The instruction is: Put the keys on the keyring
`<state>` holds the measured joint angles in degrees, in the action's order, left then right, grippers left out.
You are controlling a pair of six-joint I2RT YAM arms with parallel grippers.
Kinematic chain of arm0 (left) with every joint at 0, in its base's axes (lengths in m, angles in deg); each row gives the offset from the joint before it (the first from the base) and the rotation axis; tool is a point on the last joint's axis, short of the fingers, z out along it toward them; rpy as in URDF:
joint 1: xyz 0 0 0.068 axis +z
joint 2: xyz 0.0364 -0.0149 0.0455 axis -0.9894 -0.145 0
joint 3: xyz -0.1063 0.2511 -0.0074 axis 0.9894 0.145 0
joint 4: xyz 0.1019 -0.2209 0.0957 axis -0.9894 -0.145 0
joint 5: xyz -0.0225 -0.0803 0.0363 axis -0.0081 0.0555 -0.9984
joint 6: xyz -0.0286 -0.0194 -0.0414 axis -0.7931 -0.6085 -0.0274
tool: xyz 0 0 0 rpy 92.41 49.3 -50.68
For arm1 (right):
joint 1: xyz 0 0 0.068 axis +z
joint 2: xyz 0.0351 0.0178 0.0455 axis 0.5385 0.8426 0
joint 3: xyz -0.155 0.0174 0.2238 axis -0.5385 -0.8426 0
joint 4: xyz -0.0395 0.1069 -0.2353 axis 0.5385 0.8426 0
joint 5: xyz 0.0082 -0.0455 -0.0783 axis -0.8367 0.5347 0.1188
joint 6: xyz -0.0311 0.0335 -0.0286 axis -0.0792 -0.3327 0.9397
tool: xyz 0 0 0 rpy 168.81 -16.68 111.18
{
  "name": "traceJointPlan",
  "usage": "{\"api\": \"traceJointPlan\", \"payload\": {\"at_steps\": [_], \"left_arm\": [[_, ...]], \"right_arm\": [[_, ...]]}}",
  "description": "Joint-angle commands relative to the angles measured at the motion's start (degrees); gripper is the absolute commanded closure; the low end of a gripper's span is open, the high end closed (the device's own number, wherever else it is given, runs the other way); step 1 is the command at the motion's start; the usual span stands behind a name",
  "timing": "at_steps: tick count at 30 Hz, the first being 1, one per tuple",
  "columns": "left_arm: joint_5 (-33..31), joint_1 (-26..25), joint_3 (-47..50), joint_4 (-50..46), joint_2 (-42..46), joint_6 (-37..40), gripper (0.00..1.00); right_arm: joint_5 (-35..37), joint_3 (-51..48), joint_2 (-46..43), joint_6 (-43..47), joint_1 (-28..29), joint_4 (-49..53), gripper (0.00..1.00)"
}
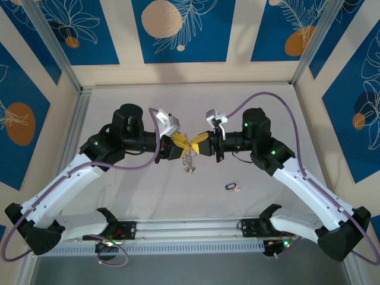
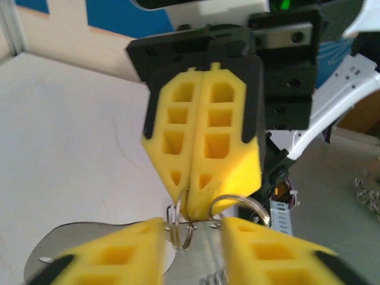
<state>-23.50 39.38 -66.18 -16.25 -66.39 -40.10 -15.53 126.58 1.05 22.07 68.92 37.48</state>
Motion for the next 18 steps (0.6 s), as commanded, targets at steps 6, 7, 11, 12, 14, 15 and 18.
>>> {"api": "traceJointPlan", "payload": {"at_steps": [6, 7, 11, 12, 14, 15, 18], "left_arm": [[-8.5, -0.3, -3.0, -9.2, 2.4, 3.4, 0.50], [-9.3, -0.3, -3.4, -10.3, 2.3, 3.9, 0.50], [-9.6, -0.3, -5.2, -11.2, 1.5, 4.7, 0.51], [-9.1, -0.3, -5.6, -11.0, 1.2, 4.8, 0.52], [-7.6, -0.3, -6.4, -10.0, 0.7, 4.8, 0.55], [-7.0, -0.3, -6.6, -9.7, 0.6, 4.7, 0.55], [-5.8, -0.3, -6.9, -8.9, -0.4, 4.9, 0.57]], "right_arm": [[12.8, 8.7, -0.8, 12.1, 2.1, 17.2, 1.00], [14.0, 9.3, -0.6, 13.0, 2.6, 18.6, 1.00], [20.1, 11.4, 0.6, 15.5, 5.8, 21.7, 1.00], [22.1, 11.9, 1.0, 16.2, 6.7, 22.5, 1.00], [26.6, 13.0, 1.9, 17.3, 8.8, 23.6, 1.00], [28.1, 13.5, 2.3, 17.5, 9.4, 24.1, 1.00], [31.8, 14.6, 3.1, 18.0, 11.1, 25.0, 1.00]]}}
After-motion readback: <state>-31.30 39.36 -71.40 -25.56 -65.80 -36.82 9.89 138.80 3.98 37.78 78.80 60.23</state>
